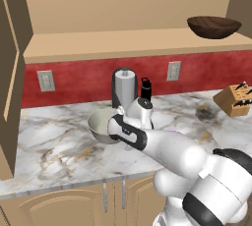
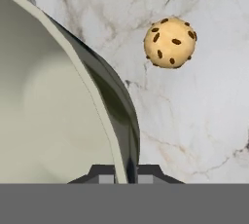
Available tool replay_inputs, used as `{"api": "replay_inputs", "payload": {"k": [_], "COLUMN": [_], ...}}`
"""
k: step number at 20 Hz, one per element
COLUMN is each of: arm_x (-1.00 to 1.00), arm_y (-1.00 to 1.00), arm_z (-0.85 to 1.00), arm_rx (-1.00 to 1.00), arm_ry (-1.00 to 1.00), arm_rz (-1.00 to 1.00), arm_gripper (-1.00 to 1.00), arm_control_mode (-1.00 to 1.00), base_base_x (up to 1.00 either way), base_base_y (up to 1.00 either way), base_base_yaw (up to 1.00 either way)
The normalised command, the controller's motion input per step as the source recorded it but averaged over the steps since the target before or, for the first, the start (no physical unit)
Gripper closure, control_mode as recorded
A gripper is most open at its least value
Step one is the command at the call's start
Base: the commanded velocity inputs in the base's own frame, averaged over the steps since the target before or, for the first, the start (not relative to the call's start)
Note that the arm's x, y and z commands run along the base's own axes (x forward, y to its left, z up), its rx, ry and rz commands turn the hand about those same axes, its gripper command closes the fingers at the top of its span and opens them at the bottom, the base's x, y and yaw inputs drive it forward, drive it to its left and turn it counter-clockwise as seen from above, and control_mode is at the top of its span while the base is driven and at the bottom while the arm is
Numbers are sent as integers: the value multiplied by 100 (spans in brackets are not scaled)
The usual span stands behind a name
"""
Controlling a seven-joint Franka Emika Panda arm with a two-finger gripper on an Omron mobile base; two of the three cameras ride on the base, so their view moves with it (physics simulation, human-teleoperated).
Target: Pick both bowls and place them on the counter. Then place the donut in one bowl and place the cookie dough ball in the other bowl.
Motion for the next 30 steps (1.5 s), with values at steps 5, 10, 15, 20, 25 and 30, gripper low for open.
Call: {"api": "replay_inputs", "payload": {"k": [5, 10, 15, 20, 25, 30], "arm_x": [27, 18, 3, 0, 0, 0], "arm_y": [4, 3, 2, 0, 0, 0], "arm_z": [-19, -23, -11, -9, -2, -11], "arm_rx": [0, 0, 0, 0, 0, 0], "arm_ry": [0, 1, 3, 8, 6, 7], "arm_rz": [5, 3, 1, 0, 0, 0], "arm_gripper": [100, 100, 100, 100, -100, -100], "arm_control_mode": [-100, -100, -100, -100, -100, -100], "base_base_x": [0, 0, 0, 0, 0, 0], "base_base_y": [0, 0, 0, 0, 0, 0], "base_base_yaw": [0, 0, 0, 0, 0, 0]}}
